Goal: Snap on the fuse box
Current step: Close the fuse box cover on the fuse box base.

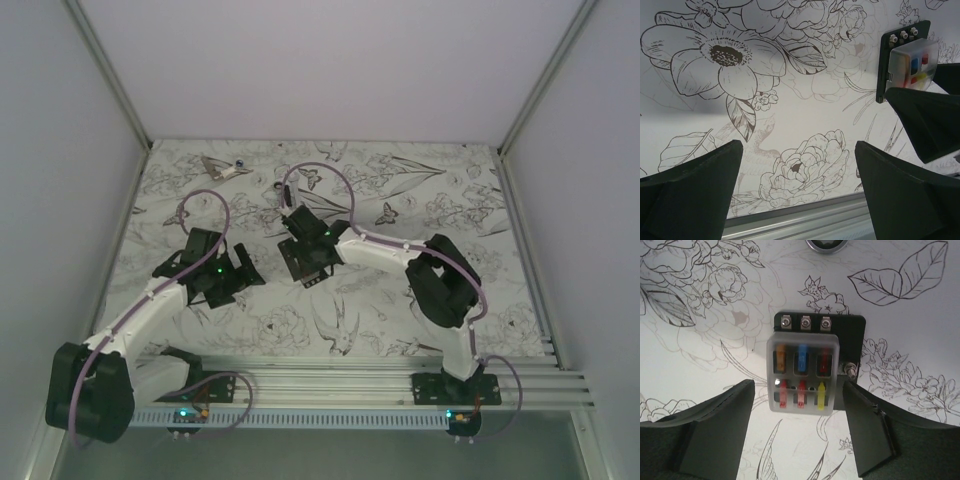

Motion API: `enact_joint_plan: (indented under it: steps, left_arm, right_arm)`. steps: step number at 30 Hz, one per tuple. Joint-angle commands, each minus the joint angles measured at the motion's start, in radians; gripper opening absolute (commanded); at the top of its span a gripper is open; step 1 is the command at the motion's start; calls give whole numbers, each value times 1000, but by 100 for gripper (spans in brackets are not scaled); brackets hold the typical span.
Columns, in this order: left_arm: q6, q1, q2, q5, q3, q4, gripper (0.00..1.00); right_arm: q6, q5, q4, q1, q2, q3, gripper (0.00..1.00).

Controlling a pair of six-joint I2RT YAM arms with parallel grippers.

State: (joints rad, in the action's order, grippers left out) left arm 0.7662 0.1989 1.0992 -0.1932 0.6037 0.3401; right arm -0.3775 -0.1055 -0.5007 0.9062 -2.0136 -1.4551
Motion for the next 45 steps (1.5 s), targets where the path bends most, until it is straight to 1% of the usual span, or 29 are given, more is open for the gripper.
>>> enact_joint_plan:
  steps: [1,3,6,8,9,11,15,17,20,24,32,36,45]
  left_arm:
    - [11,13,20,-26,28,-5,99]
    - [18,24,40,-32,41,-24,96]
    - [22,52,97,-35,87,-46,92]
    - [22,75,144,-37,124,-59,88]
    - [22,90,159,-36,144,-65,86]
    - [25,115,239,-35,179,-87,82]
    - [28,157,358,-46,254,-119,74]
    - [31,167,407,-64,290,-130,67]
    - [37,172,477,-84,326,-144,55]
    - [42,178,531,-111,363,-163,50]
    - [45,199,618,-136,407,-170,40]
    - [47,215,661,-143,419,-173,31]
    - [57,233,710,-130,364,-176,18]
  right_arm:
    - [7,3,56,-6,102,27,79]
    - [10,-2,73,-10,132,54,79]
    - [14,26,93,-35,173,95,77]
    - [9,86,131,-61,206,140,73]
    - [6,121,156,-80,221,163,70]
    - [-6,197,207,-109,245,209,66]
    - [-24,319,286,-166,246,271,58]
    - [-33,364,333,-187,247,298,55]
    - [-38,415,381,-215,240,323,51]
    - [-49,476,413,-240,215,335,48]
    - [-45,511,415,-244,154,331,43]
    - [-43,523,403,-245,124,331,41]
    - [-26,524,350,-244,71,326,35]
